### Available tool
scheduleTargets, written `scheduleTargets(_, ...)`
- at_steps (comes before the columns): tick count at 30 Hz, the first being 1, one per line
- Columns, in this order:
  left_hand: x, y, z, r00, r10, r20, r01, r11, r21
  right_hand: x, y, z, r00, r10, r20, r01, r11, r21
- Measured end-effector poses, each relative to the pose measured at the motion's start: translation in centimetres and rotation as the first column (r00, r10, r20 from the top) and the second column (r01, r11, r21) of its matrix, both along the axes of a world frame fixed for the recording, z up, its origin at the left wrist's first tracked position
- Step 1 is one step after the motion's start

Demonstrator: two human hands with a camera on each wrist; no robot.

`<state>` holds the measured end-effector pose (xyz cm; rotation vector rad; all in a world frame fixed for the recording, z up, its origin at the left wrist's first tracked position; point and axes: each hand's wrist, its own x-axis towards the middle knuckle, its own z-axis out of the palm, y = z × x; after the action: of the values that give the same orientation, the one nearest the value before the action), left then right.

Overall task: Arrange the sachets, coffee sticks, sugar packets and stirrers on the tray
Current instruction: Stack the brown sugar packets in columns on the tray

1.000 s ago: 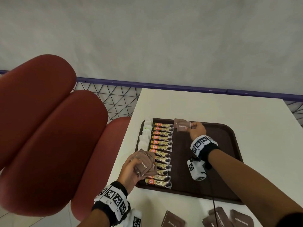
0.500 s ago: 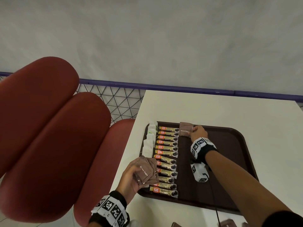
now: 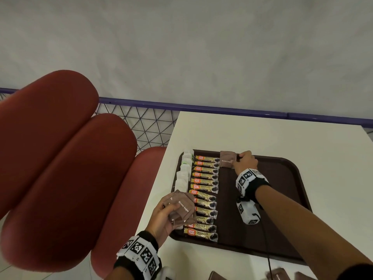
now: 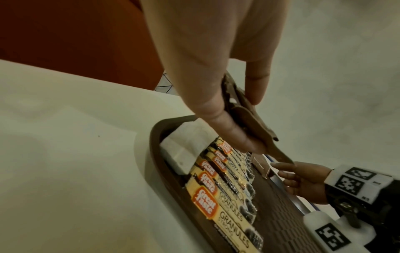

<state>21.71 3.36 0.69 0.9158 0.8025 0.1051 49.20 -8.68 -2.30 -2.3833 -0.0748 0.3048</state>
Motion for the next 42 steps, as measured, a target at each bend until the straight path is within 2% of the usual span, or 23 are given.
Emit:
scheduleTargets(4,0.6,-0.8,0.5,1.000,-0.021,0.019,0.020,0.999,0.039,-1.7,-0.7,1.0,0.993,0.119,0.015,-0.120,0.985,0.121)
scheduleTargets(7,1.0,-1.5,1.0,0.999,-0.036,0.030,0.034,0.998,0.050,-4.5,-1.4,2.4,0.968,0.251,-0.015,-0.239,0.938,0.253)
scheduleTargets(9,1.1,-2.0,1.1,0.999,-0.043,0.023,0.041,0.997,0.058,-6.8,-1.9,3.5,0.918,0.391,-0.061,-0.358,0.886,0.293)
scheduleTargets(13,1.2,-2.3,1.0,0.999,-0.046,-0.002,0.046,0.995,0.091,-10.4,-3.0,5.0,0.762,0.627,-0.161,-0.542,0.754,0.372)
scheduleTargets(16,1.3,-2.5,0.9,1.000,-0.028,-0.010,0.029,0.994,0.104,-12.1,-3.4,5.7,0.702,0.679,-0.217,-0.583,0.722,0.373)
scheduleTargets(19,1.4,-2.7,0.9,1.000,-0.015,-0.009,0.016,0.993,0.119,-13.3,-3.3,5.5,0.688,0.677,-0.261,-0.585,0.730,0.353)
scheduleTargets(24,1.5,-3.3,1.3,1.000,-0.012,0.006,0.011,0.994,0.113,-14.2,-3.1,4.6,0.696,0.685,-0.217,-0.612,0.723,0.321)
scheduleTargets(30,1.4,-3.4,1.5,0.999,0.008,0.032,-0.009,1.000,0.027,-14.1,-3.2,4.1,0.727,0.650,-0.221,-0.496,0.720,0.485)
scheduleTargets(36,1.4,-3.1,1.1,1.000,-0.014,0.023,0.014,1.000,0.014,-13.3,-3.9,4.1,0.787,0.601,-0.137,-0.463,0.723,0.513)
scheduleTargets(39,1.4,-3.0,1.0,0.999,0.036,0.030,-0.037,0.999,0.020,-12.2,-4.2,4.6,0.831,0.543,-0.121,-0.415,0.750,0.515)
scheduleTargets(42,1.3,-2.9,1.3,0.999,0.042,0.031,-0.043,0.999,0.028,-10.1,-4.5,4.3,0.917,0.395,-0.060,-0.330,0.832,0.446)
